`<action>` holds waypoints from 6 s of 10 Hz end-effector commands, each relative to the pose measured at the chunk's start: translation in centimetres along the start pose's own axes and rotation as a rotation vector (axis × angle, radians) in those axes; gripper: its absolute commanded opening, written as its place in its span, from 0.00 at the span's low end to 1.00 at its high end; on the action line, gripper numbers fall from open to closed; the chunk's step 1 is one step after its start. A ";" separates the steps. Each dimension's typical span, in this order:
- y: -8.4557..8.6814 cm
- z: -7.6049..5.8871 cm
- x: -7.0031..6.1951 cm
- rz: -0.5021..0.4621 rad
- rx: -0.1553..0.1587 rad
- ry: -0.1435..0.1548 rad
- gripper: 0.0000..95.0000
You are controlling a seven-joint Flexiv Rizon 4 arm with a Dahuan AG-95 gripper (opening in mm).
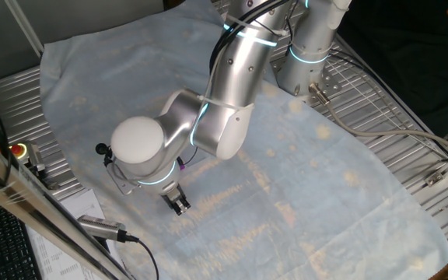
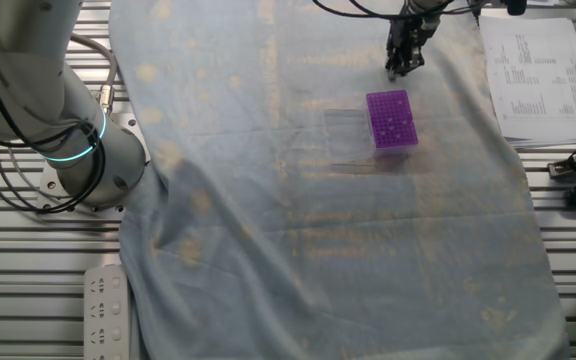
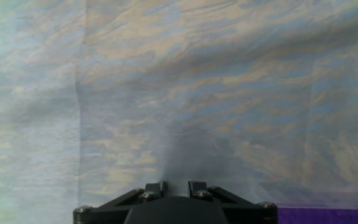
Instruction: Insert a small pipette tip into the holder for small pipette tips
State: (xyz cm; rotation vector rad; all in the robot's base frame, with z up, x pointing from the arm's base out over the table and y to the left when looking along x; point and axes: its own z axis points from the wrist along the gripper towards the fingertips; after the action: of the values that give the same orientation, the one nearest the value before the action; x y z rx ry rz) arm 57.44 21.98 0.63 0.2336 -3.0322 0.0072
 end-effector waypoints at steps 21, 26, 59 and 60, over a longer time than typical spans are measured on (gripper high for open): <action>0.1 -2.0 2.1 -1.516 -0.006 -0.045 0.20; 1.4 -1.3 2.5 -1.656 0.097 -0.098 0.20; 0.3 -0.4 1.0 -1.757 0.145 -0.132 0.00; 0.3 -0.4 1.0 -1.754 0.145 -0.134 0.00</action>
State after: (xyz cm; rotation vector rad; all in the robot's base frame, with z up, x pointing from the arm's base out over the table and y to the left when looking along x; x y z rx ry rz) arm 56.30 22.06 1.23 2.6147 -1.8484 0.0609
